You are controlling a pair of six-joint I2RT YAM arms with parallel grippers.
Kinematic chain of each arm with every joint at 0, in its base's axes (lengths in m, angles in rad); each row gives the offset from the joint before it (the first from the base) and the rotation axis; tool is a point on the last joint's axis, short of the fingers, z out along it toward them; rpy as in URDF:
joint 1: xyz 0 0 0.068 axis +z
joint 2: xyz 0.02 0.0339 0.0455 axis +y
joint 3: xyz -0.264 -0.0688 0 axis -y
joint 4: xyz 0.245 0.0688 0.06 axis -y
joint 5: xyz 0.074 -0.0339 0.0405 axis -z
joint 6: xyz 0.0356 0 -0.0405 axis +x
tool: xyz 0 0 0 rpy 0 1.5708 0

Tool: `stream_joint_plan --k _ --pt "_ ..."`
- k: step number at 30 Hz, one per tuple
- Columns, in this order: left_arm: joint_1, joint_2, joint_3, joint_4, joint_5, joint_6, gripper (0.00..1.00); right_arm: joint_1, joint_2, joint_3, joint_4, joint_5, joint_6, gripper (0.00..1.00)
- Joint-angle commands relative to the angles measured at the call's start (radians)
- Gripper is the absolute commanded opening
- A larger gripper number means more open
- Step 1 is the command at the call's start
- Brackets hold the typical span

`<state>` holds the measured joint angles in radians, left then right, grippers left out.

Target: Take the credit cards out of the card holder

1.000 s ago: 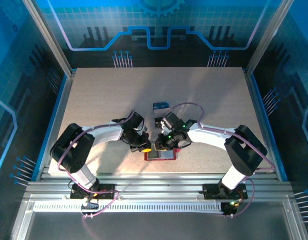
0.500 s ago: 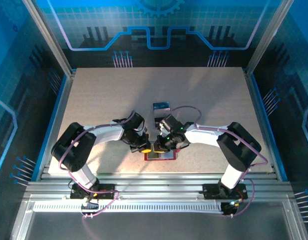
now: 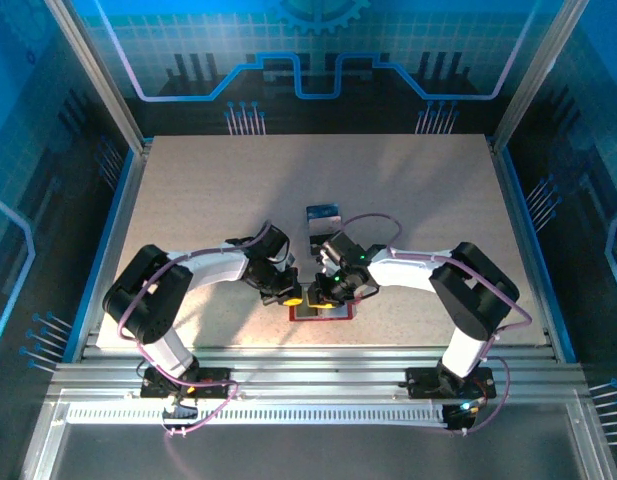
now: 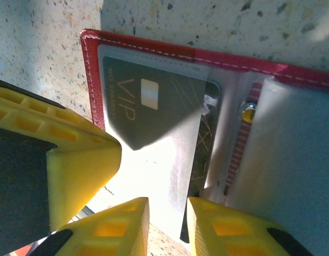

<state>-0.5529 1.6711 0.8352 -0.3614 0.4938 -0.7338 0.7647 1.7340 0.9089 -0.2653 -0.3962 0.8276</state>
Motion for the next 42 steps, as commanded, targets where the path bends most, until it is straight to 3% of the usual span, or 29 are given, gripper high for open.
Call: stream_joint_plan --k 1,42 --pt "-0.006 0.007 -0.003 -0.035 -0.009 0.007 0.00 -0.007 0.018 0.008 -0.031 0.016 -0.017 0.28" --pt "-0.007 0.068 -0.025 -0.071 -0.041 0.044 0.00 0.019 -0.012 0.085 -0.285 0.174 -0.068 0.29"
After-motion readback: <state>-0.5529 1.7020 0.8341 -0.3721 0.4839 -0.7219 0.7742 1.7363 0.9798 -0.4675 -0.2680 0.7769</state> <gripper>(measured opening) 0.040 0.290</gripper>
